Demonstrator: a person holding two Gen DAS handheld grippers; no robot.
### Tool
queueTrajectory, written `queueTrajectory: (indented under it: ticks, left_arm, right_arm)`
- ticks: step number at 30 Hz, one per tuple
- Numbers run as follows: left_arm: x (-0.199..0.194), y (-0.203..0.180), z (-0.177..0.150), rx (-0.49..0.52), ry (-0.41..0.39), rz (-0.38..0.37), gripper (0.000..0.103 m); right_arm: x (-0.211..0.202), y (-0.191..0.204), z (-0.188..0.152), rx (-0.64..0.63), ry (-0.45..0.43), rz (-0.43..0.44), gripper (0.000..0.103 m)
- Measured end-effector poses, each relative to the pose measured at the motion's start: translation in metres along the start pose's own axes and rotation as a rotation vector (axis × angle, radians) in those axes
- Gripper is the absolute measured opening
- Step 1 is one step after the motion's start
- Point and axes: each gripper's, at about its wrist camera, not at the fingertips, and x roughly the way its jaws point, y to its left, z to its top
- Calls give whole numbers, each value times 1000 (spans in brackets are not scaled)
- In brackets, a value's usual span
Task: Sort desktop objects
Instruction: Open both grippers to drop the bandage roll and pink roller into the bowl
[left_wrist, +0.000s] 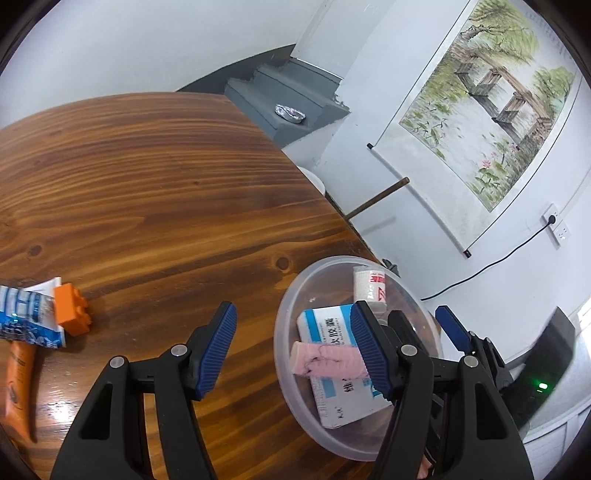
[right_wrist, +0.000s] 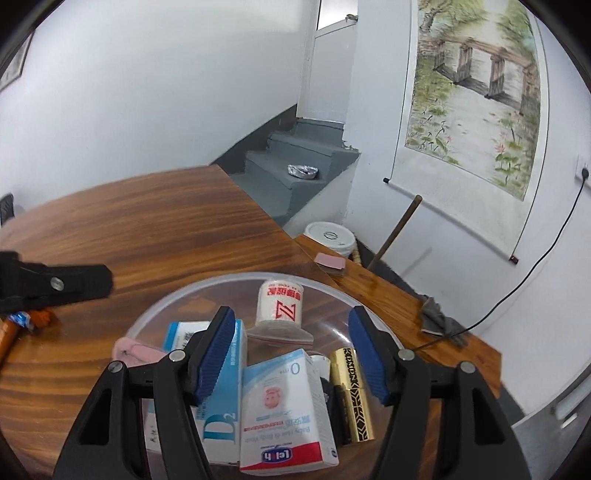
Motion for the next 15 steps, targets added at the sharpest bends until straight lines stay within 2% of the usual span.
queueTrajectory:
  ticks: [5, 10, 15]
  left_arm:
    - [-6, 12, 1, -44, -1, 1, 68]
    - [-12, 16, 1, -59, -5, -10, 68]
    - [-20, 17, -2, -49, -3, -10, 68]
  right_arm:
    - [3, 12, -6, -68, 55, -26, 69]
    - [-12, 24, -16, -123, 54, 29, 71]
    - [-25, 26, -22, -86, 56, 117, 71]
